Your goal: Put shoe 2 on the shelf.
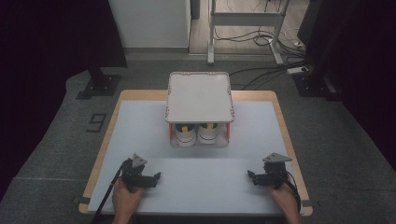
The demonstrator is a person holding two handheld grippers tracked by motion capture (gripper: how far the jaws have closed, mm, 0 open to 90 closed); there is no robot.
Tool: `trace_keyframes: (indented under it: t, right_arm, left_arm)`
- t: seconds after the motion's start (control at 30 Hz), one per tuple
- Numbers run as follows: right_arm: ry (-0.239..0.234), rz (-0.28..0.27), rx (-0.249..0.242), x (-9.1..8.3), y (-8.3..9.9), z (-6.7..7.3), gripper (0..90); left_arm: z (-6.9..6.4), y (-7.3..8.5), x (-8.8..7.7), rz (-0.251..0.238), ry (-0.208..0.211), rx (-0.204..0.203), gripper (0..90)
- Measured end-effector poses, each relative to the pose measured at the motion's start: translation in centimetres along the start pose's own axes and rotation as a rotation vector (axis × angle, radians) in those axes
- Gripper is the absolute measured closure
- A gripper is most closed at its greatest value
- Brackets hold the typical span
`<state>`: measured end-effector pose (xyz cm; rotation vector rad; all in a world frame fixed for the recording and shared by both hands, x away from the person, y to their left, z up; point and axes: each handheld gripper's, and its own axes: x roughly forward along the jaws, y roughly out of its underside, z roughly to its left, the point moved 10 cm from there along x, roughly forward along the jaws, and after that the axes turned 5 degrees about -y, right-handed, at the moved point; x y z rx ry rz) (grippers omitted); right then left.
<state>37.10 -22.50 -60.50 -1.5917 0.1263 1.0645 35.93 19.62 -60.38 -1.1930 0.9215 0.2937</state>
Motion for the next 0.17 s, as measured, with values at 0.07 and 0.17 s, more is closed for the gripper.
trace_keyframes:
  t: [0.07, 0.17]
  right_arm:
    - [0.002, -0.001, 0.000, 0.01, 0.01, 0.00, 5.0]
    - [0.006, 0.001, -0.001, 0.01, 0.07, 0.00, 4.0]
  left_arm:
    - [-0.02, 0.00, 0.01, 0.000, 0.000, -0.001, 0.4]
    - [-0.02, 0.00, 0.01, 0.000, 0.000, -0.001, 0.3]
